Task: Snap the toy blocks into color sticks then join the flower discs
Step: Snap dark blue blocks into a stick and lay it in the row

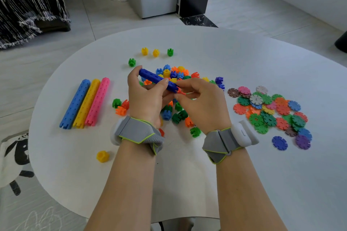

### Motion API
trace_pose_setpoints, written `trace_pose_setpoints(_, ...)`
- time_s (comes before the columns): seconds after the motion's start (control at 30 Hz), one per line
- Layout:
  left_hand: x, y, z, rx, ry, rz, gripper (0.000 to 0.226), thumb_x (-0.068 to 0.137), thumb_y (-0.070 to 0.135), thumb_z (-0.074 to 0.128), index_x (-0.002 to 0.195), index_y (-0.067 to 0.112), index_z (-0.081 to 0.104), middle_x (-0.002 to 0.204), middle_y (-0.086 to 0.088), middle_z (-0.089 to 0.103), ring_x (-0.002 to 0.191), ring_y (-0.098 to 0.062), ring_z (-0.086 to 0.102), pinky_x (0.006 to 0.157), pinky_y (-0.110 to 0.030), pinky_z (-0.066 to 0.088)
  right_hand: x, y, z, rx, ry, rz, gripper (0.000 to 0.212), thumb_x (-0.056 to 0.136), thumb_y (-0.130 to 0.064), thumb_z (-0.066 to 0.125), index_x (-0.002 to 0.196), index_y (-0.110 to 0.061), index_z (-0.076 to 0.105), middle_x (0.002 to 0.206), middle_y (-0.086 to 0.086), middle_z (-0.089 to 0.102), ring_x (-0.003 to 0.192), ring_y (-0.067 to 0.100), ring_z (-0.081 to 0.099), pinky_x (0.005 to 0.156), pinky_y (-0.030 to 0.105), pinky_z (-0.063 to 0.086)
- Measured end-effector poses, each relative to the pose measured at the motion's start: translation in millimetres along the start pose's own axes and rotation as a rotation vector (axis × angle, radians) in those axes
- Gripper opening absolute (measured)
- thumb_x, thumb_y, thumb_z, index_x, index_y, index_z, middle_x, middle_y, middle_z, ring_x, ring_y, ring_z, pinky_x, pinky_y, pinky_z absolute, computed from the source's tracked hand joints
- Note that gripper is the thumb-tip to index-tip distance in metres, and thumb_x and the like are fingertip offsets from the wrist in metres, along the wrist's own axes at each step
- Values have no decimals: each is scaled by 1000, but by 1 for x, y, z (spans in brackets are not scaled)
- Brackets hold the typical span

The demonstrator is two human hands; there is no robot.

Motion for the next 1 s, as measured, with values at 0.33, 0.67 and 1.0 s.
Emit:
trace_pose_setpoints(0.33,3,-6,13,-69,-48,-85,56,89,-3,56,132,26,34,115,-28,58,63,-18,69,60,-28,58,23,43,-18,-237,285,277,33,88,-15,52,119,-20,62,127,2,53,117,28,46,94,31,36)
trace_pose_setpoints(0.67,3,-2,13,-47,-91,-77,54,89,-3,56,131,25,36,106,-25,61,62,-17,69,58,-27,57,42,49,-16,-438,100,418,39,96,-14,40,131,-18,54,136,10,46,123,36,39,96,36,34)
trace_pose_setpoints(1.0,-2,-1,6,-26,-88,-70,55,88,-3,57,131,25,35,112,-30,59,62,-17,69,59,-27,57,34,31,-5,-441,-16,361,40,89,-5,48,123,-21,62,131,7,54,118,29,51,88,29,41)
Point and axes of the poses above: each hand's wrist, its own x-axis towards the middle knuckle, its own z-axis out of the palm, y = z × x, the point moved 3 cm from there along x, towards the middle knuckle
